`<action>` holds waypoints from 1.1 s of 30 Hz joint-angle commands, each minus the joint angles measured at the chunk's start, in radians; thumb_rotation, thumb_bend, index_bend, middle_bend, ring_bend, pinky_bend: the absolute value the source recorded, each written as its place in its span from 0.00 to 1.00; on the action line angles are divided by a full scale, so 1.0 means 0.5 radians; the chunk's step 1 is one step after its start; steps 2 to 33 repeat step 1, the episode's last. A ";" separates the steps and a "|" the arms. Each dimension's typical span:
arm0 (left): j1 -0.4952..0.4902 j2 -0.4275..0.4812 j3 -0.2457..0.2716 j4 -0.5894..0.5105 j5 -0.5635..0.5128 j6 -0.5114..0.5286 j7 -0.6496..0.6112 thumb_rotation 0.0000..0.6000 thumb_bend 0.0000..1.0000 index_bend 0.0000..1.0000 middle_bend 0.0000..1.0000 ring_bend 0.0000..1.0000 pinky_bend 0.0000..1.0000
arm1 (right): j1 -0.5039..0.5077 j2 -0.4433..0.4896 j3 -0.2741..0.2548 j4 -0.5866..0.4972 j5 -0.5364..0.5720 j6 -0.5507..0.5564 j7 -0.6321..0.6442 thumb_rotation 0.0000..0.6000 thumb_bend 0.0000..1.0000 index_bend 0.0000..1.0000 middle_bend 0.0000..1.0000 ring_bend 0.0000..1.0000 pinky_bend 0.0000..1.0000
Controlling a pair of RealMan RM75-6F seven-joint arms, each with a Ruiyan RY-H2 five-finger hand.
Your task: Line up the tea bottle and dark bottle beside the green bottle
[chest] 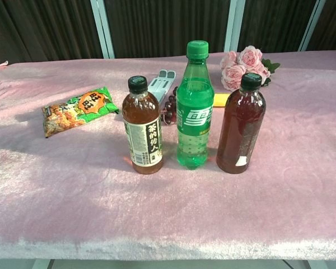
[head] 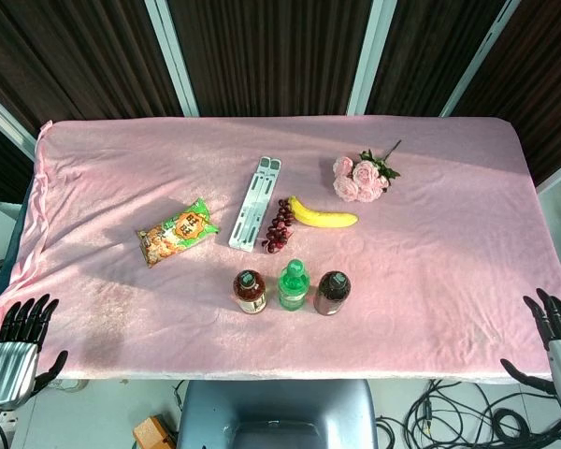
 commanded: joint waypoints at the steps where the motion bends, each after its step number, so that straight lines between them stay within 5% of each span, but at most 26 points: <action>1: 0.001 0.010 0.000 -0.010 -0.009 -0.016 -0.004 1.00 0.31 0.00 0.04 0.00 0.00 | -0.004 0.005 0.000 0.008 -0.029 -0.022 0.017 1.00 0.28 0.00 0.00 0.00 0.08; 33: 0.001 0.010 0.000 -0.010 -0.009 -0.016 -0.004 1.00 0.31 0.00 0.04 0.00 0.00 | -0.004 0.005 0.000 0.008 -0.029 -0.022 0.017 1.00 0.28 0.00 0.00 0.00 0.08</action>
